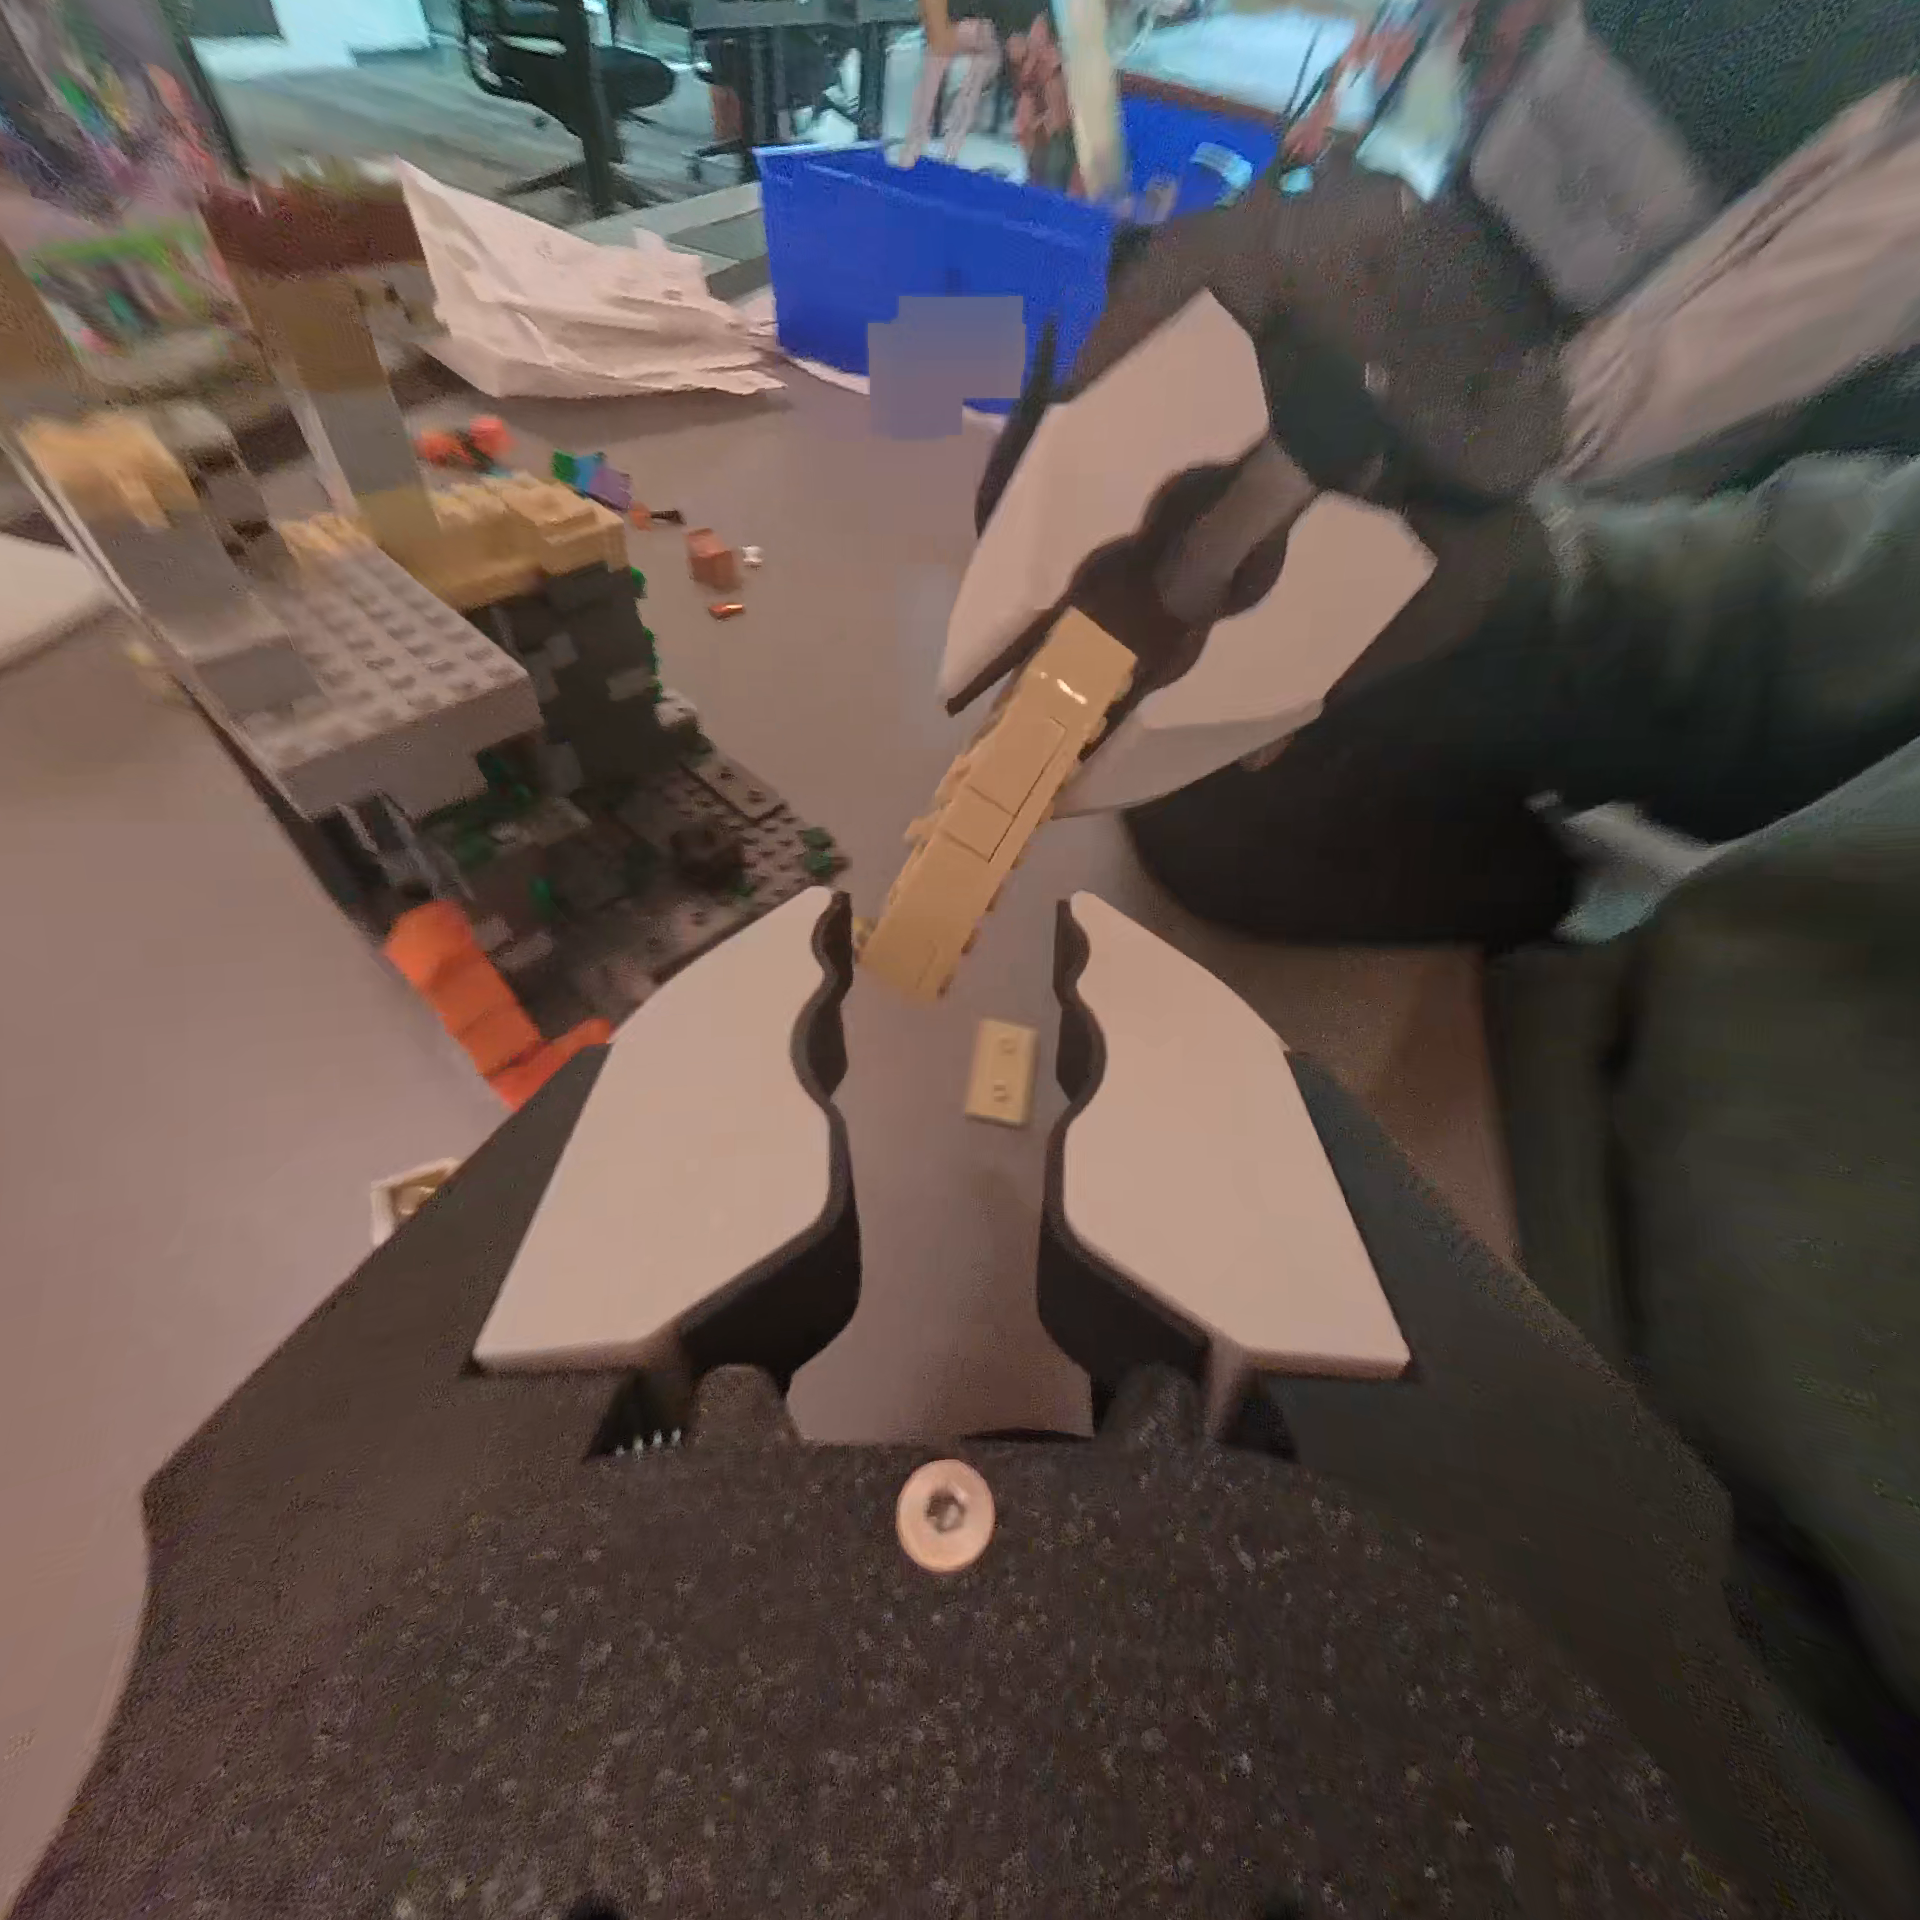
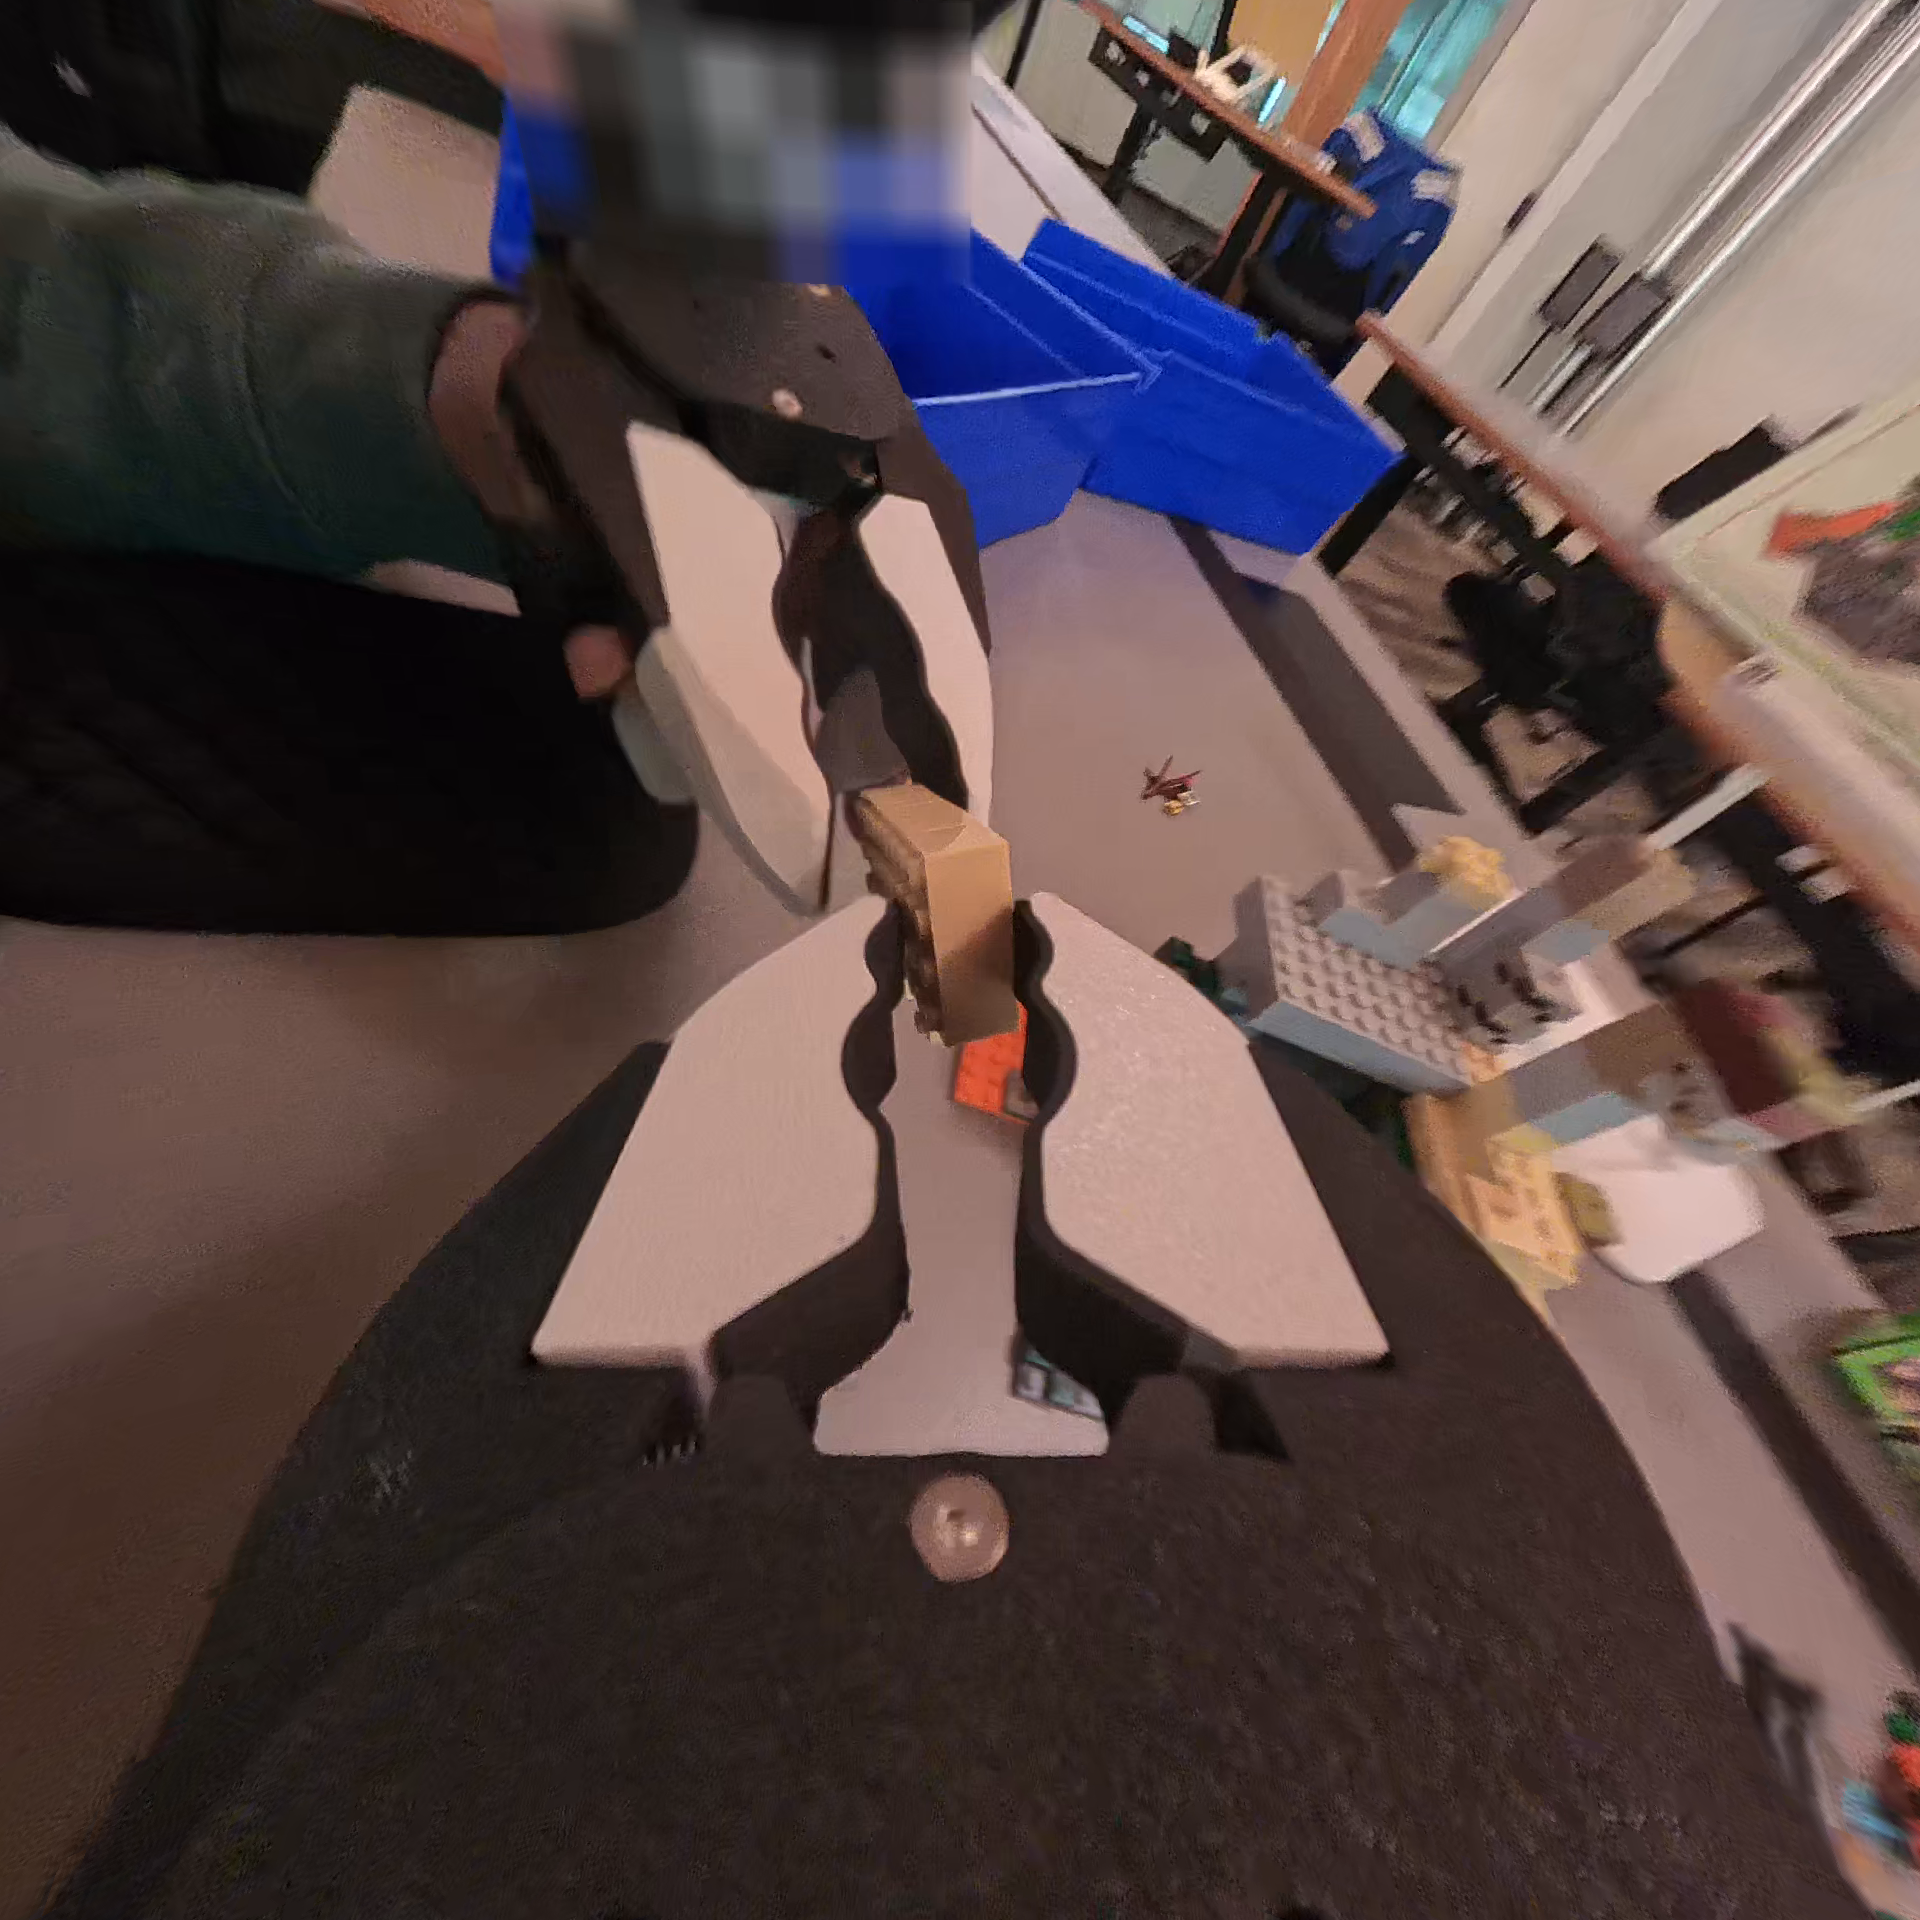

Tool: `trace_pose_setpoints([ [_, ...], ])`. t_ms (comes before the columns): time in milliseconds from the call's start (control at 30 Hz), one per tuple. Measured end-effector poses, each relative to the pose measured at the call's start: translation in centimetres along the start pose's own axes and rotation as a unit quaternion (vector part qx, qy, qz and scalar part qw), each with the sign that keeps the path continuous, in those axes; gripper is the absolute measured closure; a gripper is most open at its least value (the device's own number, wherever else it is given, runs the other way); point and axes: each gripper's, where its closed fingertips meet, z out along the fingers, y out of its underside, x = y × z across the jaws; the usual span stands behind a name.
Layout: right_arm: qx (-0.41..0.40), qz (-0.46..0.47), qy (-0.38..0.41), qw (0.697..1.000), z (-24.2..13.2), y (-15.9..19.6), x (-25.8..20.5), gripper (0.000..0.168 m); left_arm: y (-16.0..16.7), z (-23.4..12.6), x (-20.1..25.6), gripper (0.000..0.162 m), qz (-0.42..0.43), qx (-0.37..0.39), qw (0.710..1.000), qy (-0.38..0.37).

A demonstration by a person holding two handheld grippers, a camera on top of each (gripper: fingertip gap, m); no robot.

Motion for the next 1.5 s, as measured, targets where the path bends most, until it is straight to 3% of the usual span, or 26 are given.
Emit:
trace_pose_setpoints([
  [167, 0.017, -0.177, 0.047, 0.983, -0.8, -0.8, -1.2, 0.153, -1.1, -1.4, 0.3, 0.122, -0.176, 0.066, 0.976, 0.108],
  [333, -0.015, -0.394, 0.031, 0.919, -1.2, -0.9, -3.2, 0.153, -0.9, -1.6, 0.8, 0.121, -0.345, 0.062, 0.908, 0.228],
  [467, -0.017, -0.515, 0.002, 0.857, -1.6, -1.3, -4.5, 0.153, 0.0, -0.3, 3.1, 0.123, -0.381, 0.008, 0.879, 0.287],
  [567, -0.020, -0.548, -0.006, 0.836, -1.9, -1.3, -4.5, 0.153, -0.4, 0.2, 4.0, 0.129, -0.379, 0.003, 0.873, 0.308],
  [667, -0.041, -0.480, 0.033, 0.876, -2.1, -0.7, -2.4, 0.150, -1.8, -0.1, 2.7, 0.138, -0.374, 0.056, 0.880, 0.286],
  [800, -0.072, -0.279, 0.050, 0.956, -2.2, 1.1, -1.3, 0.139, -2.4, 0.0, 0.4, 0.146, -0.342, 0.099, 0.911, 0.207],
  [867, -0.080, -0.192, 0.056, 0.977, -2.1, 1.5, -1.1, 0.134, -2.4, 0.1, -0.5, 0.146, -0.327, 0.107, 0.923, 0.171],
  [1067, -0.142, -0.067, 0.094, 0.983, -0.9, 3.0, 0.1, 0.109, -2.7, 0.7, -1.0, 0.146, -0.279, 0.114, 0.948, 0.103],
  [1133, -0.145, -0.077, 0.125, 0.978, -0.6, 2.8, 0.6, 0.113, -2.6, 1.0, -0.8, 0.146, -0.256, 0.105, 0.957, 0.083],
  [1233, -0.159, -0.132, 0.156, 0.966, -0.3, 2.7, 0.7, 0.134, -2.6, 0.8, -0.6, 0.146, -0.223, 0.100, 0.968, 0.062],
  [1300, -0.173, -0.148, 0.156, 0.961, -0.2, 2.7, 0.6, 0.134, -2.4, 0.6, -0.5, 0.146, -0.200, 0.089, 0.974, 0.052],
  [1500, -0.122, -0.043, 0.066, 0.989, -0.4, 1.7, -0.2, 0.135, -2.4, 0.0, 0.1, 0.143, -0.122, 0.078, 0.988, 0.047],
])
